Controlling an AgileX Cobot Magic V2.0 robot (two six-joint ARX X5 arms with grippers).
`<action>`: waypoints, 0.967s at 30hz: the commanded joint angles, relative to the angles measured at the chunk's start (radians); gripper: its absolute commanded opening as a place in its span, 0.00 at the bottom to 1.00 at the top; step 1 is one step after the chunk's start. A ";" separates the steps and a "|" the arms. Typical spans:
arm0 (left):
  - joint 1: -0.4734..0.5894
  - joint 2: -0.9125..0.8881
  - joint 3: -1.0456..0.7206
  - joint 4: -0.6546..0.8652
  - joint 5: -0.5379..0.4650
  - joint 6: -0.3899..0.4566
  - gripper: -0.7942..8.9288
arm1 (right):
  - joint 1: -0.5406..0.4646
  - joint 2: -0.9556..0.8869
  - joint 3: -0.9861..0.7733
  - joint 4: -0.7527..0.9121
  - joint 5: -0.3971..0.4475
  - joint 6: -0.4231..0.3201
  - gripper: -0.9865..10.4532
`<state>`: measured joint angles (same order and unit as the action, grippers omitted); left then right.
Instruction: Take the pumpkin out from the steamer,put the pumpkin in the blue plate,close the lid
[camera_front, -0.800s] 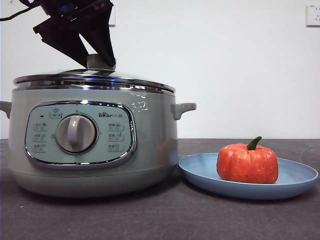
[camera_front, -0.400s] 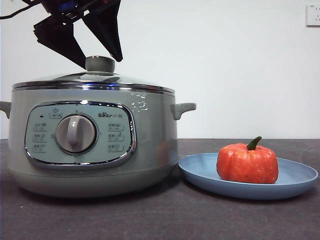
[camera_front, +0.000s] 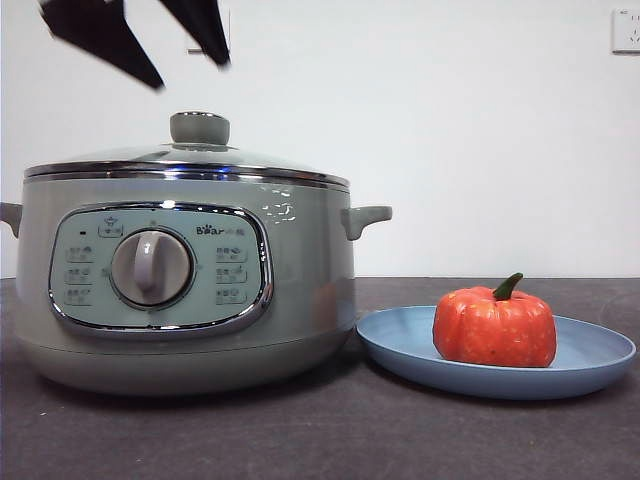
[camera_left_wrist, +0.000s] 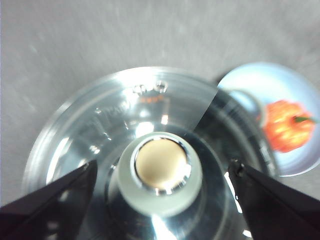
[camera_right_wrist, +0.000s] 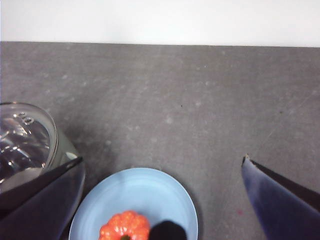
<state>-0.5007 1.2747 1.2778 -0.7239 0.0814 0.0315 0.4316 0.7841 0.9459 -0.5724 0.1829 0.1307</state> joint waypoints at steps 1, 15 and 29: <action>-0.002 -0.068 0.008 -0.025 -0.002 -0.012 0.53 | 0.001 -0.001 -0.006 -0.006 -0.037 -0.013 0.61; -0.003 -0.273 -0.007 -0.092 -0.026 0.052 0.07 | 0.003 -0.010 -0.010 0.014 -0.158 -0.097 0.07; -0.004 -0.661 -0.534 0.240 -0.113 -0.007 0.07 | 0.058 -0.278 -0.373 0.328 -0.150 -0.079 0.07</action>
<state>-0.5007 0.6464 0.7963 -0.4976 -0.0288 0.0502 0.4854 0.5194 0.6117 -0.2623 0.0288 0.0383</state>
